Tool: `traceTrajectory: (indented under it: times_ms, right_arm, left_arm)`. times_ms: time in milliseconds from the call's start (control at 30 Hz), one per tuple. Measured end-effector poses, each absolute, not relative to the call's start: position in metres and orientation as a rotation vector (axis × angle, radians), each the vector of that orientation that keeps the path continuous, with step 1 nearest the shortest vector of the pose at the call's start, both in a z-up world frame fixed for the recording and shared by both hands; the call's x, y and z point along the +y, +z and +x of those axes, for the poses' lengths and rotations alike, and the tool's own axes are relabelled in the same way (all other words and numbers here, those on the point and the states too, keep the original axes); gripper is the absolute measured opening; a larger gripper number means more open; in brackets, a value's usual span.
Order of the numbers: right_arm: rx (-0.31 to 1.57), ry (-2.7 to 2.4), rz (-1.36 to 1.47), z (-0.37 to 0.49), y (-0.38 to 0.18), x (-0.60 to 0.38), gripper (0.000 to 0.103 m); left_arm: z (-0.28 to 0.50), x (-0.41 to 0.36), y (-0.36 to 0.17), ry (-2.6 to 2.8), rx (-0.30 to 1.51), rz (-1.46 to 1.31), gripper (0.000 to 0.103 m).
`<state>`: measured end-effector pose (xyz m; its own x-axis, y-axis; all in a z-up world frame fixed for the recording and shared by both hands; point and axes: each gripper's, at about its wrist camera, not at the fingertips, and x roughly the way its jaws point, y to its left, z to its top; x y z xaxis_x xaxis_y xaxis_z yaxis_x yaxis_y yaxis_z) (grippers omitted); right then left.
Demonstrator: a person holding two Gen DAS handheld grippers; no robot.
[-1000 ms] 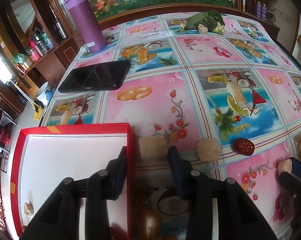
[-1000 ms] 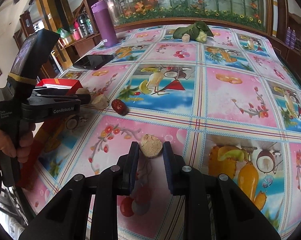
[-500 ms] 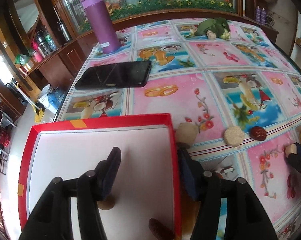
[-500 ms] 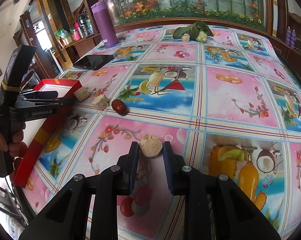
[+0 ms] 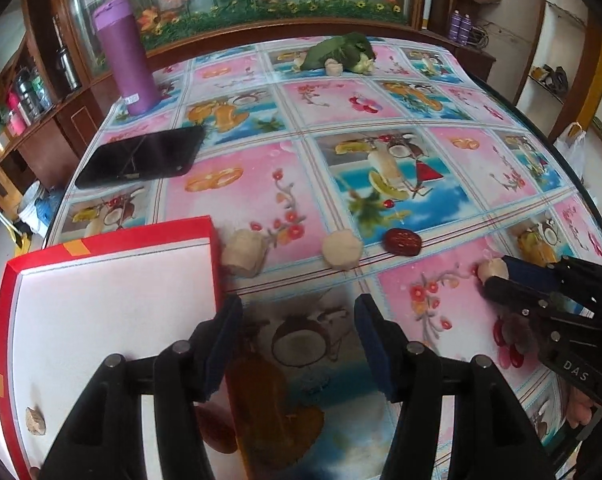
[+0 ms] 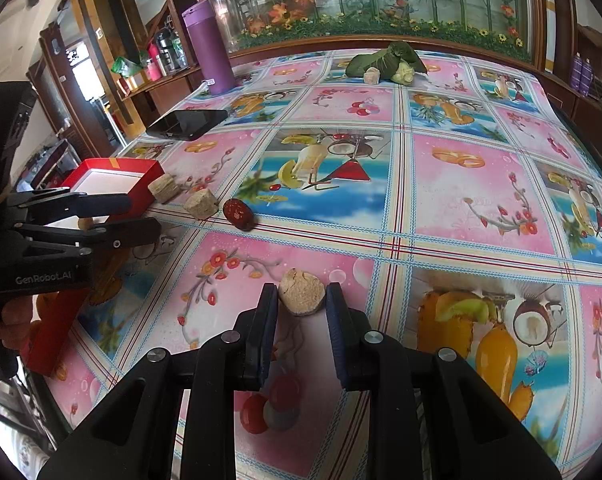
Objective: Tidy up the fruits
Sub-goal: 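Lower the left tool toward a beige cube while the right tool holds the biscuit, then close the left tool on the beige cube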
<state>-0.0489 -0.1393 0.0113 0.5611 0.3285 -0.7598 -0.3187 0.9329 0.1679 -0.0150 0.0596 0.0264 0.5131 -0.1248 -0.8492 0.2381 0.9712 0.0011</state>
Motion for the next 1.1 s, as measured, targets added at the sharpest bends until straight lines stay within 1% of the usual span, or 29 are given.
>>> traceTrajectory:
  times_ms: [333,567,633,667,733,767,800,833,1100]
  right_arm:
    - [0.897,0.382,0.013,-0.049,0.011,-0.139,0.024]
    - [0.897,0.382,0.014,-0.049,0.011,-0.139,0.024]
    - [0.897,0.382,0.013,-0.049,0.011,-0.139,0.024]
    - [0.897,0.382,0.013,-0.049,0.011,-0.139,0.024]
    - [0.897,0.382,0.014,-0.049,0.011,-0.139,0.024]
    - [0.898,0.382,0.014,-0.049,0.011,-0.139,0.024]
    - [0.897,0.382,0.013,-0.049,0.011,-0.139,0.024]
    - [0.897,0.382,0.013,-0.049,0.011,-0.139,0.024]
    - [0.897,0.383,0.018,-0.049,0.011,-0.139,0.024]
  left_arm:
    - [-0.004,0.076,0.025,-0.168,1.005,0.122,0.060]
    - [0.020,0.063,0.026,-0.141,1.004,0.215,0.060]
    - [0.026,0.062,0.020,-0.149,1.031,0.221,0.054]
    - [0.028,0.061,0.017,-0.155,1.047,0.220,0.047]
    - [0.030,0.061,0.012,-0.150,1.057,0.226,0.044]
    - [0.030,0.061,0.012,-0.155,1.051,0.213,0.039]
    - [0.030,0.063,0.011,-0.162,1.056,0.196,0.031]
    - [0.030,0.063,0.011,-0.171,1.059,0.180,0.028]
    - [0.024,0.062,0.012,-0.152,1.057,0.127,0.027]
